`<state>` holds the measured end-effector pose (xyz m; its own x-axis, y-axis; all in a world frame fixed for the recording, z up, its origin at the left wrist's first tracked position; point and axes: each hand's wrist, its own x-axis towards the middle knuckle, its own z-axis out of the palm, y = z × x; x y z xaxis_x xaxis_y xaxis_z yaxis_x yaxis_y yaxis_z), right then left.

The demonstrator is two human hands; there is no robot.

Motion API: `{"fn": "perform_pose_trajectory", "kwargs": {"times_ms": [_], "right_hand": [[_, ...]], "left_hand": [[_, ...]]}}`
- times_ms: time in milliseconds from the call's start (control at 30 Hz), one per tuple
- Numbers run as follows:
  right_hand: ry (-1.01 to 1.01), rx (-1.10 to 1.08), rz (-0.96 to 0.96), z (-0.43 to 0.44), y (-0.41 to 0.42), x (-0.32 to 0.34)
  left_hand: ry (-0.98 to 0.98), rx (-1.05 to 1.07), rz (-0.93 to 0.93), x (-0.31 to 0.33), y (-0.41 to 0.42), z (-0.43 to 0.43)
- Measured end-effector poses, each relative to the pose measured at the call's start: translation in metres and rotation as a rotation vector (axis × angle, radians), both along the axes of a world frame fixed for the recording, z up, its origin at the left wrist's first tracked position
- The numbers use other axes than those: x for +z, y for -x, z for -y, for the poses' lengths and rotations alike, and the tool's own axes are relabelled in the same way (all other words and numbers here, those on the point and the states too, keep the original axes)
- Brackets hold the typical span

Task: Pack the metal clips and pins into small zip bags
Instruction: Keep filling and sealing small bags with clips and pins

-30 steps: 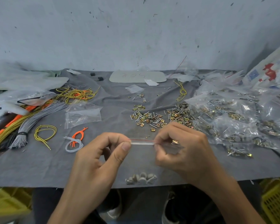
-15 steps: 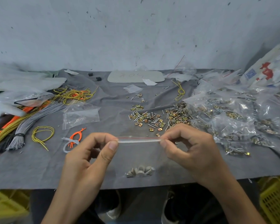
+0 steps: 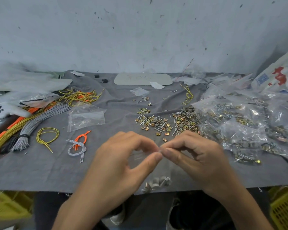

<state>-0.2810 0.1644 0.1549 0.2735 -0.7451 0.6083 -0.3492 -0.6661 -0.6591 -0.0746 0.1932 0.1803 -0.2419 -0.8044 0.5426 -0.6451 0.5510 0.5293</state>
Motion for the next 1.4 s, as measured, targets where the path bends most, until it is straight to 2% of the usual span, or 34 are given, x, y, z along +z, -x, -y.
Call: {"fn": "perform_pose_trajectory", "kwargs": {"times_ms": [267,567,967,1167,1400], "right_hand": [[-0.047,0.033,0.06,-0.007,-0.002,0.0],[-0.12,0.109,0.019,-0.018,-0.011,-0.013],[-0.11,0.102,0.088,-0.02,-0.014,-0.012],[-0.152,0.11,0.196,-0.019,-0.006,-0.011],[-0.131,0.066,0.171,-0.018,0.003,-0.009]], "left_hand": [[-0.027,0.023,0.016,0.001,0.004,-0.002],[0.004,0.053,0.051,-0.005,0.009,0.0],[-0.008,0.035,-0.015,-0.009,-0.001,0.002],[-0.024,0.064,-0.045,-0.014,-0.013,0.005],[-0.04,0.084,-0.055,-0.024,-0.024,0.009]]}}
